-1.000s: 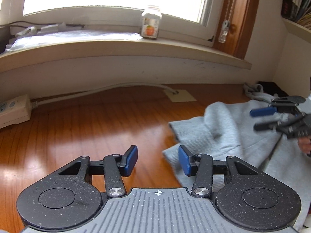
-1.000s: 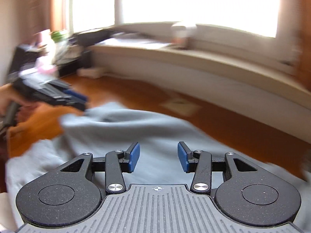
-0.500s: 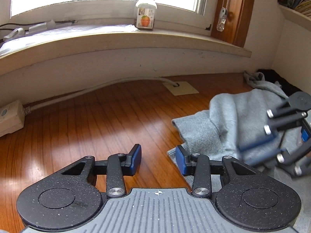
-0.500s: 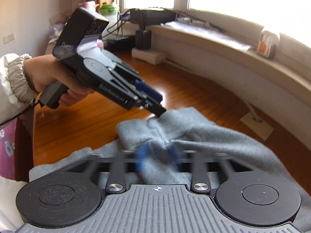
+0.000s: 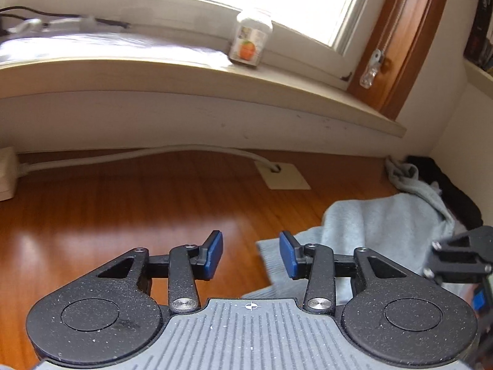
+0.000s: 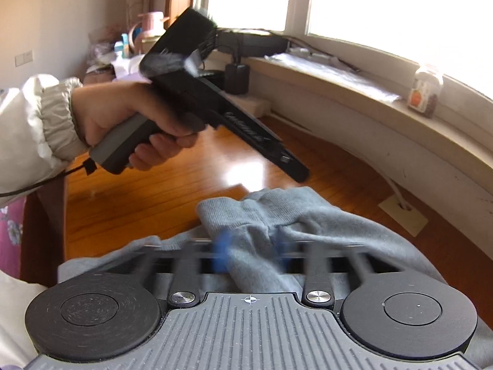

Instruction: Fold clothes

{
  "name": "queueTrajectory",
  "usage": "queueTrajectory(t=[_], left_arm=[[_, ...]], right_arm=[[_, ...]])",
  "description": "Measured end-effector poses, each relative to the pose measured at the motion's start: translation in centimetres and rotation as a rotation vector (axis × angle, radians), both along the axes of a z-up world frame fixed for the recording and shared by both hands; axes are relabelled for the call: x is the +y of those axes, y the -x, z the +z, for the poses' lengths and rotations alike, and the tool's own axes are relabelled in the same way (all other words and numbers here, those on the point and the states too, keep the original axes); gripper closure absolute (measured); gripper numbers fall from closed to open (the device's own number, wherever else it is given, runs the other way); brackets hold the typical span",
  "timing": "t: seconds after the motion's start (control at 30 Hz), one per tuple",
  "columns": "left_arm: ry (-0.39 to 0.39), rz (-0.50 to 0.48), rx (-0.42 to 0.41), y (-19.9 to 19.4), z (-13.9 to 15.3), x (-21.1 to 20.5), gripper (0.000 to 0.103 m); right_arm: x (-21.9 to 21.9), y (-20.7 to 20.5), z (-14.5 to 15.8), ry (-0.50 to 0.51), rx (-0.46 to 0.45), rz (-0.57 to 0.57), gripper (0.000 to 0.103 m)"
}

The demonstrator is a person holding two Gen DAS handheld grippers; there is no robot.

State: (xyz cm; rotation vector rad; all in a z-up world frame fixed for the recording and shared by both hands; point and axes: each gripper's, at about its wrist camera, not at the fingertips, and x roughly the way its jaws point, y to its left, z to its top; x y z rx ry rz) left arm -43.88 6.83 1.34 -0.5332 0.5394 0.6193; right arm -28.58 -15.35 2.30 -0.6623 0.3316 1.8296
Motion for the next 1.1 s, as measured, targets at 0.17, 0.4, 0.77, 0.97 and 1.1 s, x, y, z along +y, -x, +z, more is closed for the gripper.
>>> queueTrajectory(t=[0.17,0.4,0.77,0.97,1.1], left_arm=[[0.034,-0.012,0.028,-2.0,-0.7,0.4,0.061],[-0.036,0.010,0.017,-1.7,-0.2,-0.6,0.101],[-0.004,0.068,-0.004,-0.6,0.5,0.1,0.067],[0.021,0.025,-0.011,-1.9,-0.8,0.2,0.067],[-0.022,0.035,-0.050,-0.6,0.1,-0.7,0.100]], right_arm=[[1.0,0.1,-0.8,0.017,0.011,-0.003,0.084],[-0.2,-0.5,-0.4,-0.060,0.023,0.003,0.100],[-1.1,-1.2,-0.3,-0.084,0.006,0.024,0.101],[-1.2,-0.4,-0.6,-0.109,-0.028,0.023,0.101],[-1.7,-0.8,-0.5,-0.126,-0.012,0.017,0.101]])
